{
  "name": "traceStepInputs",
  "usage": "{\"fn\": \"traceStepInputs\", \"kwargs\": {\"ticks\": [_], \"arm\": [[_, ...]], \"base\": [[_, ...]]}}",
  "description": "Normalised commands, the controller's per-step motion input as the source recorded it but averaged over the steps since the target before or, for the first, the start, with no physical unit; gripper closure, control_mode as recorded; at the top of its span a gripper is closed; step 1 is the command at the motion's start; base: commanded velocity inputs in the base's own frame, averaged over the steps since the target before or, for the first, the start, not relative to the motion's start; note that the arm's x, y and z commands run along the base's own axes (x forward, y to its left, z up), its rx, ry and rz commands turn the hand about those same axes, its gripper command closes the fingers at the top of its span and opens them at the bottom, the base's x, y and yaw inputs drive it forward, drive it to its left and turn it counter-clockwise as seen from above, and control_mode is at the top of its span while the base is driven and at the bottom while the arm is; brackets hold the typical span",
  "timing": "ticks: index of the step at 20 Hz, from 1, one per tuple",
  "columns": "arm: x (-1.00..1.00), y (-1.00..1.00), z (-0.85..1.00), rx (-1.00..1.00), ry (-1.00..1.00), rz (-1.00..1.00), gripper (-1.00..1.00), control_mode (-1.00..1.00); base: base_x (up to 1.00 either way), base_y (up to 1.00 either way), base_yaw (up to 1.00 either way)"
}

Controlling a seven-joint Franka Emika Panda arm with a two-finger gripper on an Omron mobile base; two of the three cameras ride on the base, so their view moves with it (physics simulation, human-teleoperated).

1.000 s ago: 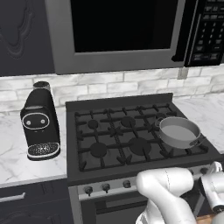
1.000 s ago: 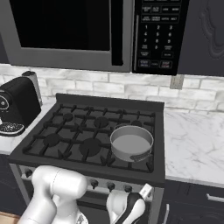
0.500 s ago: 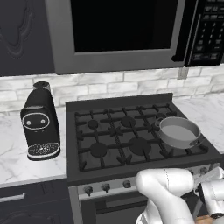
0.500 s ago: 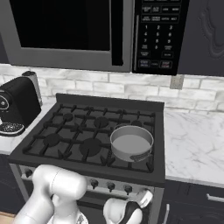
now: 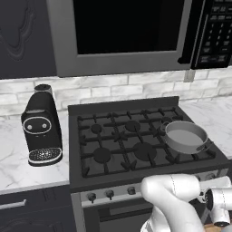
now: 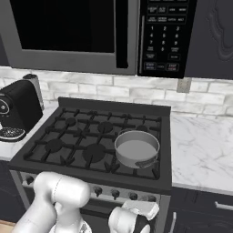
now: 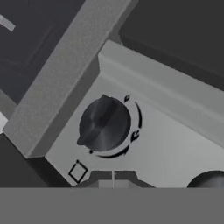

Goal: Turn off the front right burner of the stove.

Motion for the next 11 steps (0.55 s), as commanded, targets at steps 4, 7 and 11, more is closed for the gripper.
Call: {"fn": "traceStepInputs", "kwargs": {"ticks": [4, 7, 11], "arm": [[0.01, -0.15, 0.04, 0.21, -0.01, -0.01, 1.00, -1.00], [0.32, -0.09, 0.15, 0.17, -0.03, -0.01, 1.00, -1.00], [0.41, -0.13, 0.02, 0.14, -0.03, -0.03, 1.00, -1.00]], "base": [[0.00, 0.00, 0.00], [0.00, 0.00, 0.00], [0.00, 0.00, 0.00]]}}
